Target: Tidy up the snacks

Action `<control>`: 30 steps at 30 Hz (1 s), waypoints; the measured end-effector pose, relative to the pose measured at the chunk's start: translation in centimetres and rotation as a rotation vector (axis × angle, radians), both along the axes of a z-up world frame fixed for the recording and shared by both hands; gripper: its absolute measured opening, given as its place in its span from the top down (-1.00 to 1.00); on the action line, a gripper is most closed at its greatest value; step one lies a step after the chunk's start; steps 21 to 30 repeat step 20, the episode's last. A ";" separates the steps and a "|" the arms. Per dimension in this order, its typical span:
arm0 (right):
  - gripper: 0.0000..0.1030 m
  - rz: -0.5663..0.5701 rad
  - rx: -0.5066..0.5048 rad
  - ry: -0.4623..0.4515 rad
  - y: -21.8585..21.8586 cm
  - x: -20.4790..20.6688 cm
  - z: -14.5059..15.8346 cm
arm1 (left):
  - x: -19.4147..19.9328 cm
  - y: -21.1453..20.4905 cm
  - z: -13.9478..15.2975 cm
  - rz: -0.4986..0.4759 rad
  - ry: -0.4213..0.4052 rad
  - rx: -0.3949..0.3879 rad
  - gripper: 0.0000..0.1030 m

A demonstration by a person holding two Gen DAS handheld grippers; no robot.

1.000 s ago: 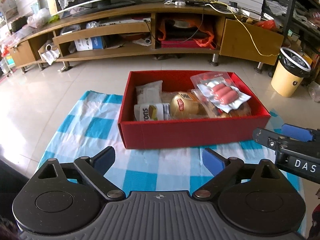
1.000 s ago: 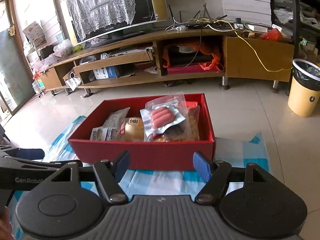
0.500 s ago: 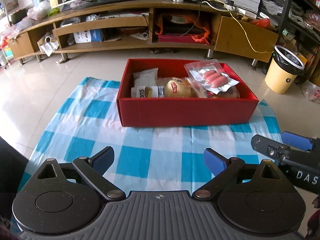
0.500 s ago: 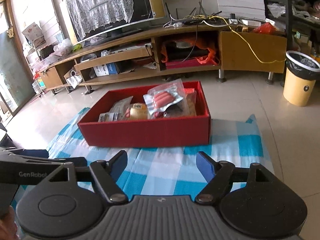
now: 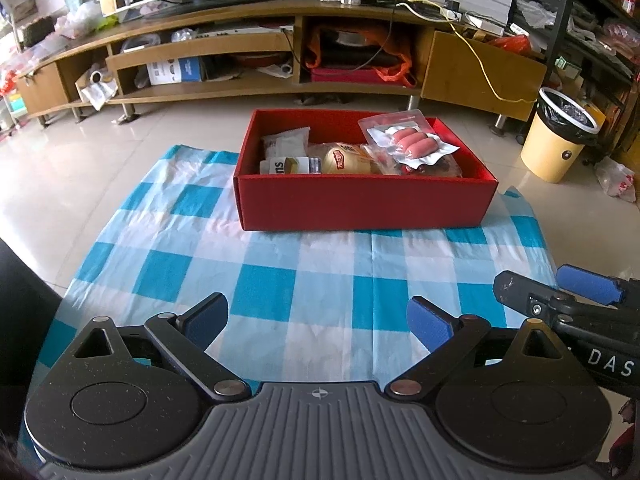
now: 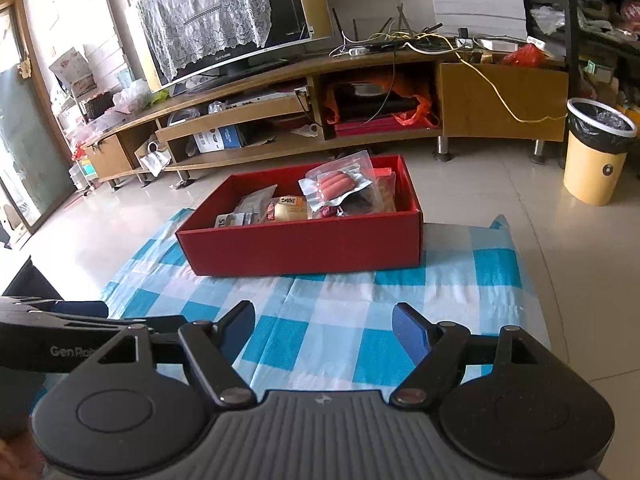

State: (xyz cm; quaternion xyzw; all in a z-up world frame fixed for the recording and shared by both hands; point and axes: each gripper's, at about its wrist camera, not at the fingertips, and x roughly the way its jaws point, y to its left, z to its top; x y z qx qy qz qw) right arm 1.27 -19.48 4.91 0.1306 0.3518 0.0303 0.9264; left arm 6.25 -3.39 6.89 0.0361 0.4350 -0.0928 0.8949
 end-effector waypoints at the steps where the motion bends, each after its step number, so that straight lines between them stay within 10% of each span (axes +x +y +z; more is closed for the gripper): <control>1: -0.45 0.002 0.003 0.000 0.0 -0.2 0.0 | -0.2 0.1 0.1 0.000 -0.002 0.000 -0.91; 30: -0.45 0.016 0.018 -0.026 0.2 -1.3 0.4 | -2.0 -0.1 1.3 -0.001 -0.116 0.041 -0.91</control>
